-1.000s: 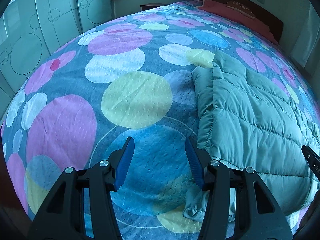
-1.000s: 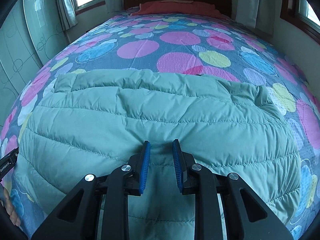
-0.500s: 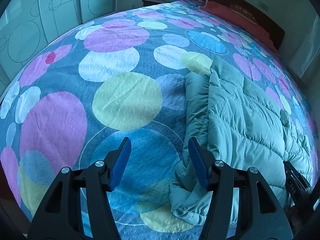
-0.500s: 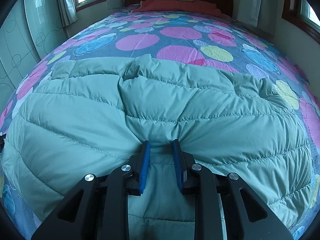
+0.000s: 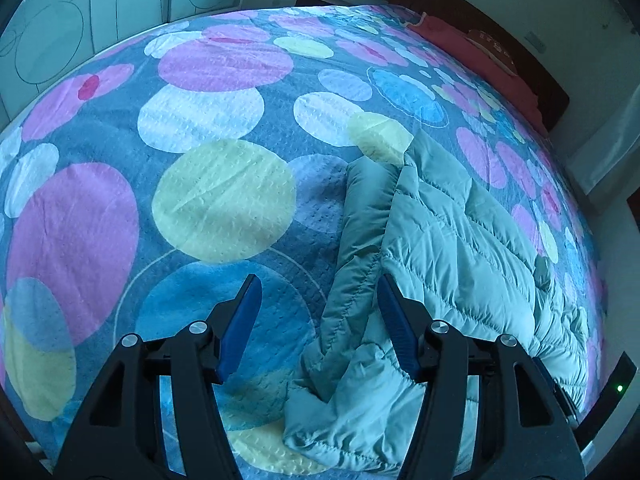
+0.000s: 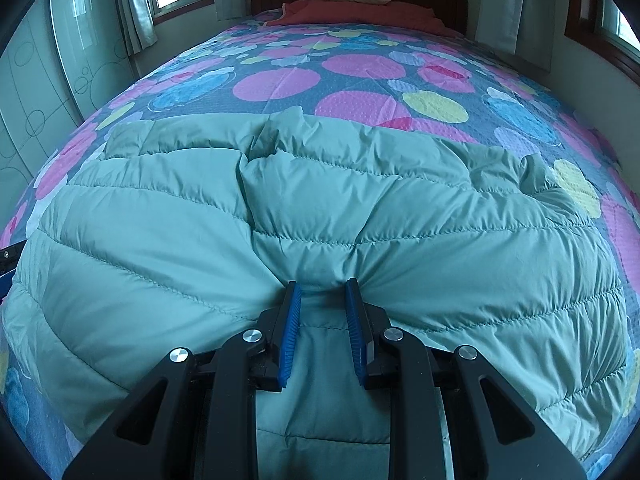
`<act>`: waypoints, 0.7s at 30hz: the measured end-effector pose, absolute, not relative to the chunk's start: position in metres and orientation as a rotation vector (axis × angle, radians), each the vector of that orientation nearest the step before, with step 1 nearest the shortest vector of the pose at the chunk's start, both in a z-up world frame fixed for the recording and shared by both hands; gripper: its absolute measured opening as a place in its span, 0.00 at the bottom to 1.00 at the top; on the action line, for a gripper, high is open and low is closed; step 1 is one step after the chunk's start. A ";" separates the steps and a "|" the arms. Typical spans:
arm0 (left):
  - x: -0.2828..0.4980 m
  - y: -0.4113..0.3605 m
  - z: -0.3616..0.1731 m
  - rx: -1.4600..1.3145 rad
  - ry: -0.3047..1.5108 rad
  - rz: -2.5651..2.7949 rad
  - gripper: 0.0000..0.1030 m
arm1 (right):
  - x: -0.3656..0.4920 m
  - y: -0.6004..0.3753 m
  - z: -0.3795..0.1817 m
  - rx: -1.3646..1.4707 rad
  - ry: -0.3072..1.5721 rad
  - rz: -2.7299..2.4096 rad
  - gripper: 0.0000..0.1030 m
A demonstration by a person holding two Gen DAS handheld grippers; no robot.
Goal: Fold large clothes
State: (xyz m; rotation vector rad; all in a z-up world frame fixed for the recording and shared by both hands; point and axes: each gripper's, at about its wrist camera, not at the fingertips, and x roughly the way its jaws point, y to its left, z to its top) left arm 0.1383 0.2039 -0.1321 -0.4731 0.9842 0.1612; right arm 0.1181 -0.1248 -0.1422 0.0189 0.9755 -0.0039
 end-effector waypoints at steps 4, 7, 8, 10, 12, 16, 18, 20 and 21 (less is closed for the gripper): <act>0.146 0.213 -0.137 -0.605 0.999 0.128 0.58 | 0.118 -0.126 -0.142 0.020 0.976 -0.002 0.23; 0.139 0.211 -0.133 -0.636 0.972 0.116 0.58 | 0.117 -0.124 -0.143 0.023 0.974 -0.002 0.23; 0.136 0.211 -0.132 -0.646 0.962 0.110 0.58 | 0.117 -0.123 -0.143 0.021 0.973 -0.003 0.23; 0.130 0.213 -0.131 -0.687 0.940 0.112 0.58 | 0.117 -0.124 -0.143 0.018 0.973 -0.003 0.23; 0.126 0.218 -0.130 -0.732 0.915 0.105 0.58 | 0.117 -0.122 -0.142 0.018 0.972 -0.003 0.23; 0.131 0.220 -0.135 -0.790 0.915 0.051 0.59 | 0.117 -0.123 -0.142 0.019 0.972 -0.003 0.23; 0.136 0.217 -0.140 -0.792 0.938 0.032 0.62 | 0.117 -0.123 -0.142 0.019 0.972 -0.004 0.23; 0.142 0.213 -0.149 -0.782 0.975 0.013 0.68 | 0.117 -0.123 -0.142 0.019 0.972 -0.004 0.23; 0.145 0.211 -0.154 -0.775 1.002 0.010 0.68 | 0.117 -0.123 -0.142 0.018 0.972 -0.004 0.23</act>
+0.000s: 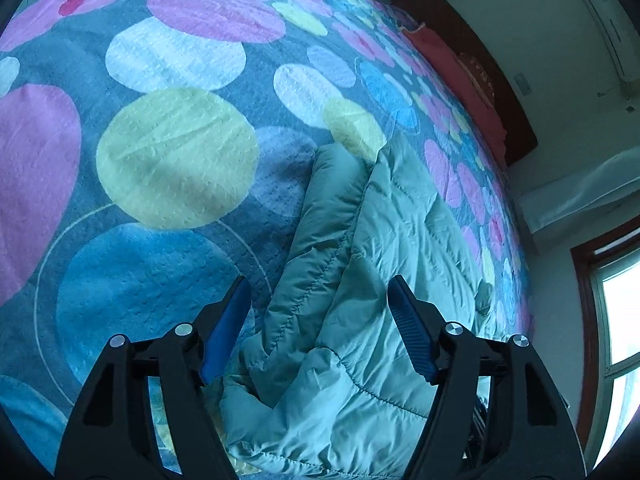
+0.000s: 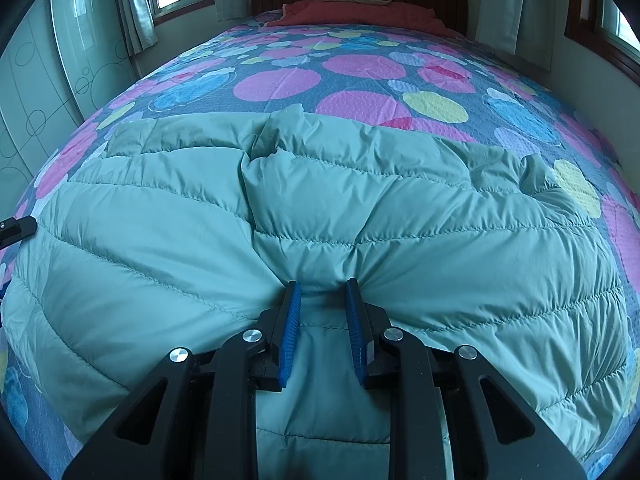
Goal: Fold large clothes
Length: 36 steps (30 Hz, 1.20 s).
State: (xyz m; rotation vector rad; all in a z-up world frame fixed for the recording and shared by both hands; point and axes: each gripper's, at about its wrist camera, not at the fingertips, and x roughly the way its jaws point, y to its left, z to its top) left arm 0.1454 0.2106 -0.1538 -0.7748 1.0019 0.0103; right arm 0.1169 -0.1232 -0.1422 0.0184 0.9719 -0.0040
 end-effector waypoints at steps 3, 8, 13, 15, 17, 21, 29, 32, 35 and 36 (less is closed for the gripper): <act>0.152 0.205 -0.167 -0.758 1.033 -0.019 0.71 | 0.117 -0.124 -0.143 0.019 0.972 -0.002 0.23; 0.157 0.202 -0.169 -0.748 1.001 -0.051 0.80 | 0.117 -0.123 -0.143 0.018 0.971 -0.003 0.23; 0.161 0.194 -0.171 -0.761 0.998 -0.103 0.82 | 0.117 -0.123 -0.143 0.018 0.970 -0.004 0.23; 0.161 0.191 -0.171 -0.738 0.991 -0.098 0.81 | 0.117 -0.124 -0.143 0.019 0.971 -0.002 0.23; 0.160 0.189 -0.171 -0.720 0.977 -0.088 0.72 | 0.117 -0.123 -0.143 0.018 0.970 -0.002 0.23; 0.158 0.184 -0.175 -0.720 0.965 -0.148 0.38 | 0.117 -0.123 -0.144 0.016 0.969 -0.003 0.23; 0.147 0.167 -0.143 -0.581 0.899 -0.139 0.11 | 0.117 -0.123 -0.144 0.018 0.969 -0.002 0.23; 0.144 0.162 -0.131 -0.540 0.877 -0.133 0.10 | 0.116 -0.123 -0.145 0.019 0.968 -0.002 0.23; 0.139 0.156 -0.117 -0.498 0.852 -0.128 0.09 | 0.116 -0.122 -0.145 0.017 0.967 -0.002 0.23; 0.137 0.153 -0.111 -0.485 0.844 -0.126 0.09 | 0.116 -0.122 -0.145 0.016 0.966 -0.002 0.23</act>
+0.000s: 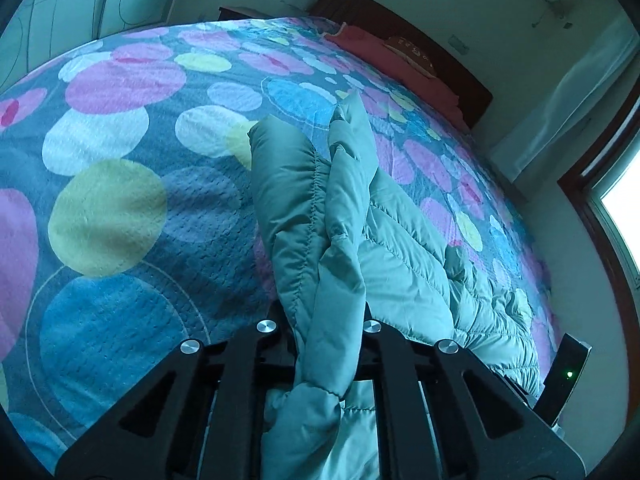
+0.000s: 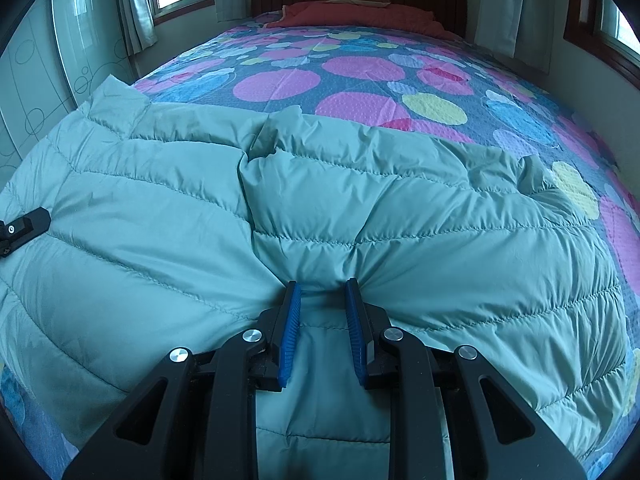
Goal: Fold large clothes
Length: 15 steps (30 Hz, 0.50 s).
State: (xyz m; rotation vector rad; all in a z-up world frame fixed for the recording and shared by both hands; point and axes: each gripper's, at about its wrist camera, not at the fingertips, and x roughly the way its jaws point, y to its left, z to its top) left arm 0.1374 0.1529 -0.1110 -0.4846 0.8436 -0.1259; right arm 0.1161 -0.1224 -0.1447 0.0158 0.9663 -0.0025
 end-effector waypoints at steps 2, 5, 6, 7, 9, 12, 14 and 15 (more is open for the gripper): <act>0.134 0.147 -0.100 -0.459 0.829 -0.124 0.09 | 0.116 -0.124 -0.142 0.022 0.960 0.002 0.23; 0.130 0.131 -0.081 -0.400 0.811 -0.119 0.09 | 0.113 -0.134 -0.134 0.075 0.957 0.016 0.23; 0.128 0.124 -0.074 -0.372 0.806 -0.116 0.09 | 0.111 -0.139 -0.131 0.090 0.952 0.015 0.23; 0.126 0.116 -0.067 -0.347 0.797 -0.117 0.09 | 0.109 -0.144 -0.126 0.098 0.941 0.011 0.23; 0.122 0.100 -0.053 -0.300 0.776 -0.123 0.09 | 0.103 -0.157 -0.116 0.113 0.916 0.001 0.23; 0.116 0.070 -0.034 -0.231 0.738 -0.144 0.09 | 0.093 -0.182 -0.104 0.144 0.887 -0.021 0.25; 0.114 0.049 -0.024 -0.189 0.719 -0.165 0.09 | 0.085 -0.205 -0.098 0.172 0.874 -0.048 0.25; 0.113 0.037 -0.019 -0.170 0.712 -0.181 0.09 | 0.080 -0.218 -0.095 0.188 0.867 -0.065 0.25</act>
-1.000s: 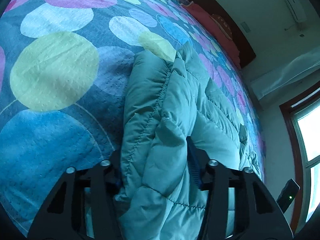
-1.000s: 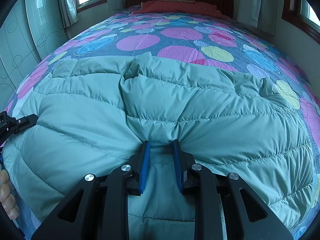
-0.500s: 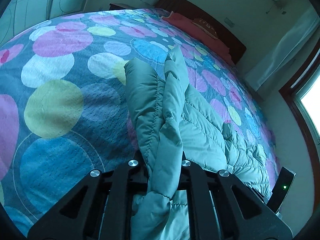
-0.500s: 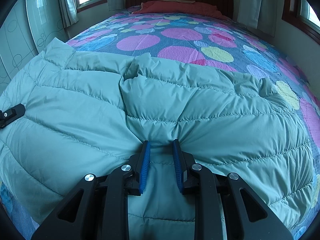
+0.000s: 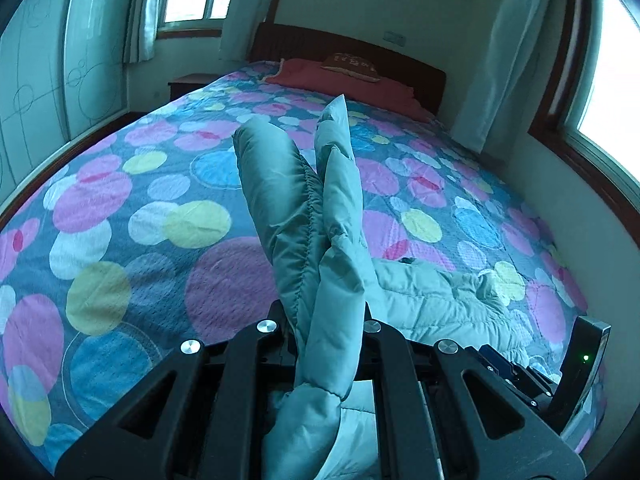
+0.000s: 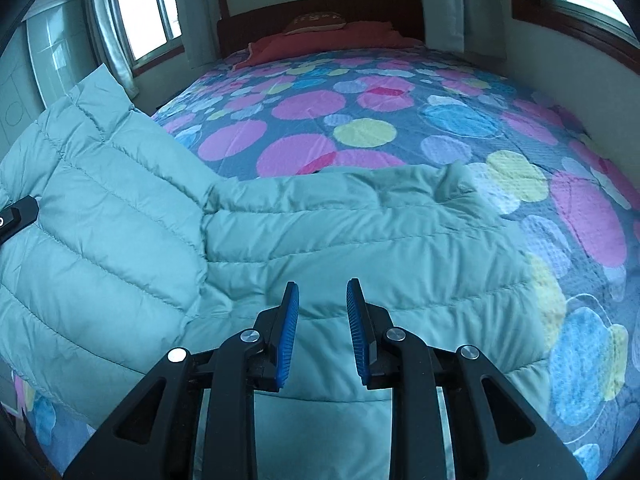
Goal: Fold large clothes
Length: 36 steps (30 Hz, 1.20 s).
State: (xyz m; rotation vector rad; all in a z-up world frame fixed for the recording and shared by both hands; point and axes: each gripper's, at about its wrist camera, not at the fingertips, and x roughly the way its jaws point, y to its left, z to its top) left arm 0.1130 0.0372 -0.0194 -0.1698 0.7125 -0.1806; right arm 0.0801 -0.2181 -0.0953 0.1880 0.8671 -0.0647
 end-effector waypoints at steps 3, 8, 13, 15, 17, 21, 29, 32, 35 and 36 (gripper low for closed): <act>0.111 -0.002 -0.013 -0.117 0.709 -0.231 0.09 | 0.066 -0.255 -0.093 0.227 0.856 -0.118 0.25; 0.110 -0.076 -0.024 0.006 0.733 -0.290 0.09 | 0.043 -0.319 -0.098 0.296 0.854 -0.219 0.25; 0.105 -0.141 -0.058 0.111 0.790 -0.334 0.09 | 0.024 -0.372 -0.106 0.407 0.868 -0.298 0.25; 0.102 -0.162 -0.076 0.149 0.818 -0.348 0.09 | 0.019 -0.382 -0.108 0.413 0.873 -0.325 0.25; 0.099 -0.176 -0.089 0.173 0.835 -0.359 0.10 | 0.016 -0.391 -0.111 0.430 0.879 -0.340 0.25; 0.091 -0.200 -0.110 0.229 0.845 -0.374 0.10 | 0.011 -0.400 -0.122 0.453 0.900 -0.358 0.25; 0.084 -0.206 -0.112 0.208 0.839 -0.406 0.22 | 0.006 -0.406 -0.129 0.480 0.917 -0.365 0.25; 0.078 -0.200 -0.101 0.162 0.837 -0.439 0.33 | 0.005 -0.406 -0.125 0.484 0.909 -0.363 0.25; 0.070 -0.190 -0.087 0.106 0.831 -0.467 0.34 | 0.002 -0.403 -0.121 0.483 0.902 -0.357 0.25; 0.067 -0.185 -0.082 0.079 0.827 -0.477 0.36 | 0.002 -0.402 -0.120 0.480 0.900 -0.356 0.25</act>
